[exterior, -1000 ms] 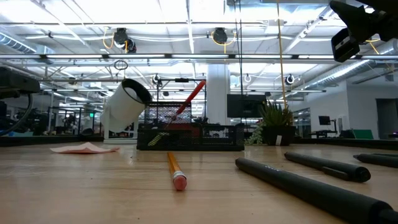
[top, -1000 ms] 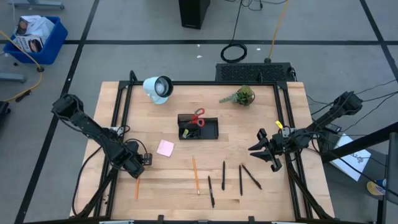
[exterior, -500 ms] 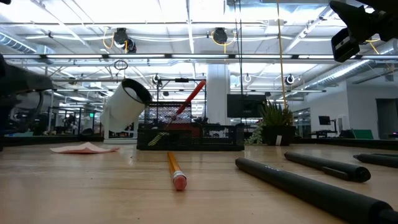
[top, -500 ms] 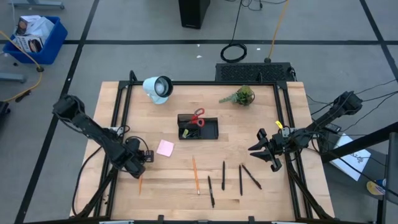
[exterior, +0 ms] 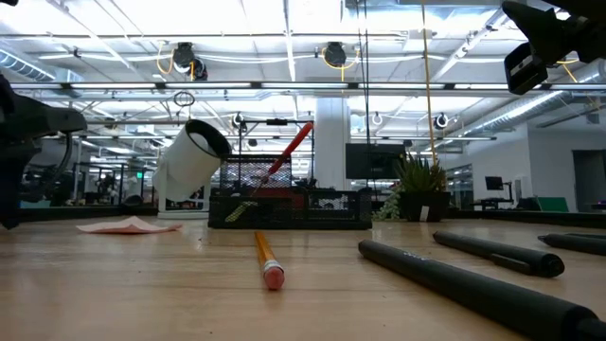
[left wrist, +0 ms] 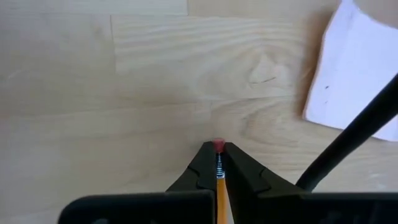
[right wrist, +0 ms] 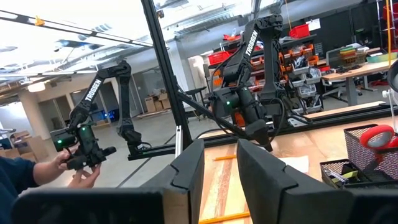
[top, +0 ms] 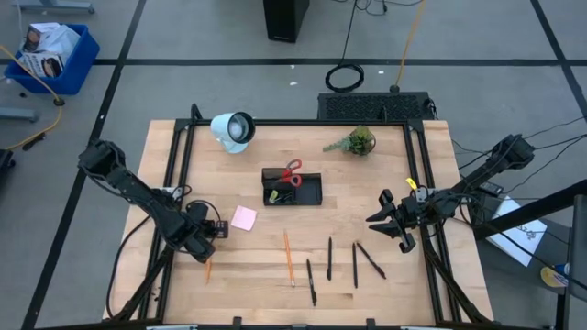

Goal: Pick and place office supplies into organizer
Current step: Put the orange pencil into the black desk organizer

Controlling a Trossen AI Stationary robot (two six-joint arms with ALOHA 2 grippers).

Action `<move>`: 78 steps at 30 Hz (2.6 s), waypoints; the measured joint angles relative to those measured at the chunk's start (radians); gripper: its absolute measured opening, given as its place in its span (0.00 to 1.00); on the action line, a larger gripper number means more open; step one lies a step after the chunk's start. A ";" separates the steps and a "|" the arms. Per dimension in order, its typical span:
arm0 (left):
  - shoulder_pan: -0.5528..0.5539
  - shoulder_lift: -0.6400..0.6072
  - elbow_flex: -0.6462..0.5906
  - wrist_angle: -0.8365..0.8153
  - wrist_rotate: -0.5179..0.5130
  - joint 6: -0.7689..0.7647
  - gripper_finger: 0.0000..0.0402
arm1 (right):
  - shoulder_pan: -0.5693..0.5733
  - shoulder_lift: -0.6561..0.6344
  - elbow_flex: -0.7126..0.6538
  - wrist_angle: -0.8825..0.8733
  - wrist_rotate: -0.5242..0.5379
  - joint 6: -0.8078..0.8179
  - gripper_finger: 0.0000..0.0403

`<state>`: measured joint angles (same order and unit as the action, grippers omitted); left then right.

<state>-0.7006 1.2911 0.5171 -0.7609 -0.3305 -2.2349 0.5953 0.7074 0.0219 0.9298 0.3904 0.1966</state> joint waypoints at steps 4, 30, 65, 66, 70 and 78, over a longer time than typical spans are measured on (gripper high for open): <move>0.000 -0.010 0.014 -0.015 -0.035 -0.001 0.04 | 0.000 0.000 0.000 0.000 0.000 0.000 0.22; 0.008 -0.023 0.504 -0.560 -0.704 0.249 0.06 | 0.000 0.000 0.000 0.000 0.000 0.000 0.22; 0.540 0.095 0.573 0.622 -0.966 1.804 0.06 | 0.000 0.000 0.000 0.000 0.000 0.000 0.22; 0.552 0.105 0.573 0.658 -0.958 1.823 0.06 | 0.000 0.000 0.000 0.001 0.000 0.000 0.22; 0.590 0.137 0.573 0.756 -0.917 1.846 0.06 | 0.000 0.000 0.000 0.000 0.000 0.000 0.22; 0.656 0.200 0.573 0.891 -0.817 1.899 0.06 | 0.000 0.000 0.000 0.000 0.000 0.000 0.22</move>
<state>-0.0449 1.4914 1.0897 0.1298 -1.1479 -0.3355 0.5954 0.7071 0.0219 0.9301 0.3905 0.1965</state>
